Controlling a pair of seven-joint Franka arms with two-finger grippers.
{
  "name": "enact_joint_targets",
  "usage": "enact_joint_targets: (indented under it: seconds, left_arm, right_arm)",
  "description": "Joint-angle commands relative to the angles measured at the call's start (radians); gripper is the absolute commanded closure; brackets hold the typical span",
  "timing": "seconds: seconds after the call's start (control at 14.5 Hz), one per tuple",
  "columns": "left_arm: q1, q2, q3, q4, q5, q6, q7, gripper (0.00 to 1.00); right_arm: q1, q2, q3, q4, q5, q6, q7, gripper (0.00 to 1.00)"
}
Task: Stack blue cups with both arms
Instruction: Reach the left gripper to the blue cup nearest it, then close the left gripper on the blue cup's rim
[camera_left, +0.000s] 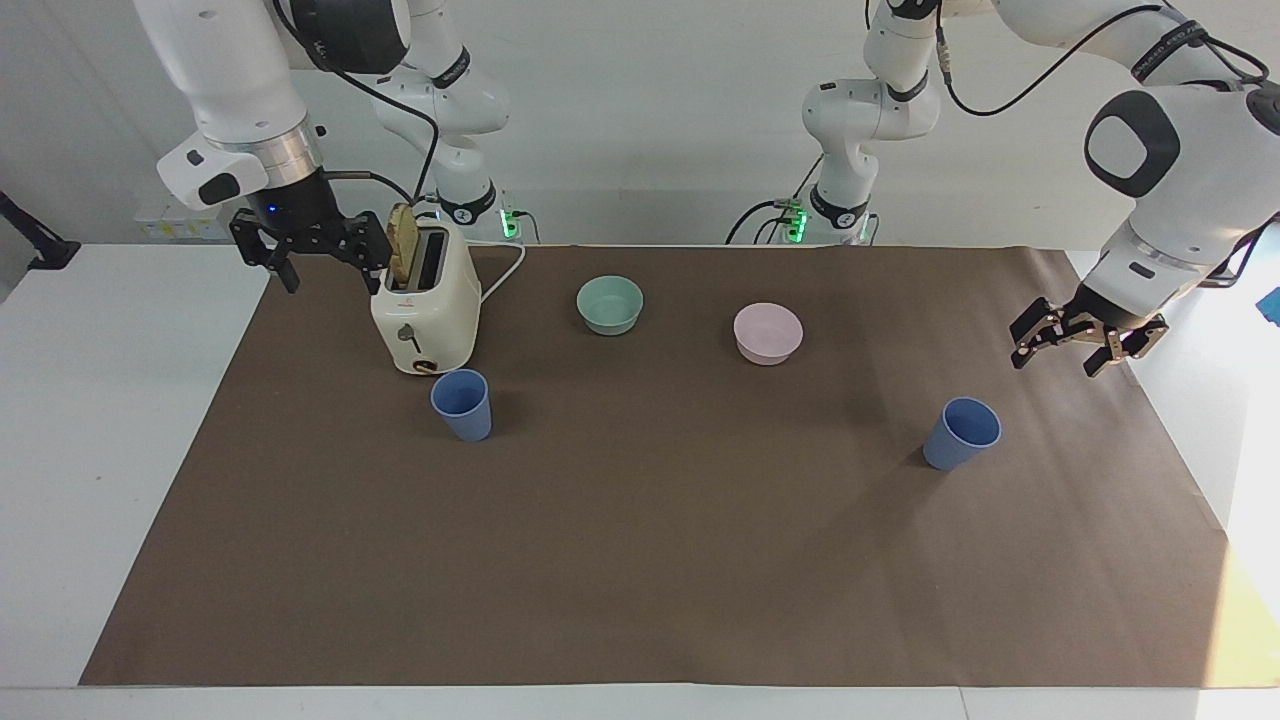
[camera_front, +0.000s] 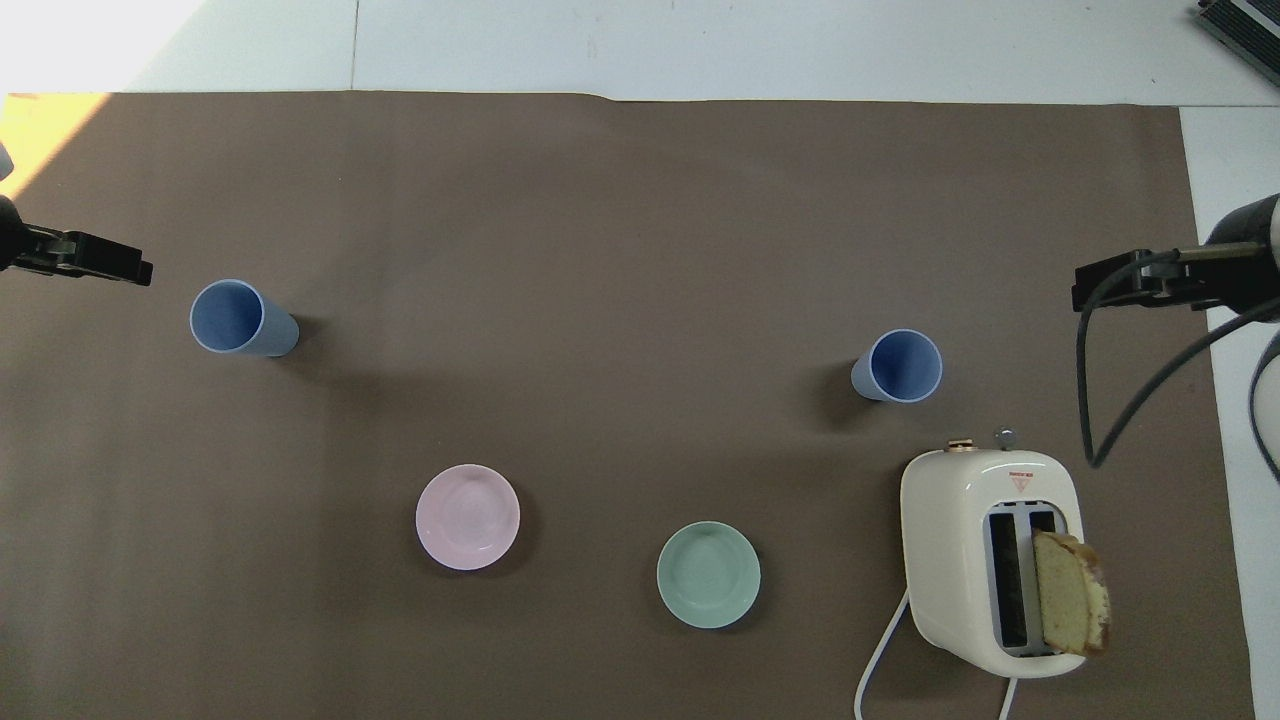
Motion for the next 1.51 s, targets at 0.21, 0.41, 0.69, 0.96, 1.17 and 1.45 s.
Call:
enact_joint_targets:
  seconds: [0.21,0.41,0.69,0.96,1.17,1.45]
  left_arm:
    - [0.022,0.028,-0.004,-0.161,-0.019,0.187,0.071,0.0]
    - [0.025,0.028,-0.004,-0.266,-0.057,0.284,0.078,0.0]
    - [0.022,0.061,-0.006,-0.29,-0.088,0.324,0.091,0.2]
    - [0.016,0.072,-0.006,-0.313,-0.12,0.353,0.081,1.0]
    - [0.016,0.072,-0.004,-0.307,-0.12,0.344,0.076,1.0]
    - [0.01,0.049,-0.004,-0.292,-0.119,0.324,0.071,1.0]
  right_arm:
    - [-0.006,-0.028,-0.008,-0.035,0.007,0.019,-0.02,0.0]
    - [-0.006,-0.028,-0.008,-0.037,0.007,0.021,-0.02,0.0]
    - [-0.006,-0.028,-0.008,-0.035,0.007,0.018,-0.018,0.0]
    - [-0.007,-0.028,-0.008,-0.035,0.007,0.019,-0.018,0.0]
    - [-0.007,-0.028,-0.008,-0.035,0.007,0.021,-0.018,0.0]
    - [-0.006,-0.03,-0.008,-0.038,0.007,0.021,-0.017,0.0]
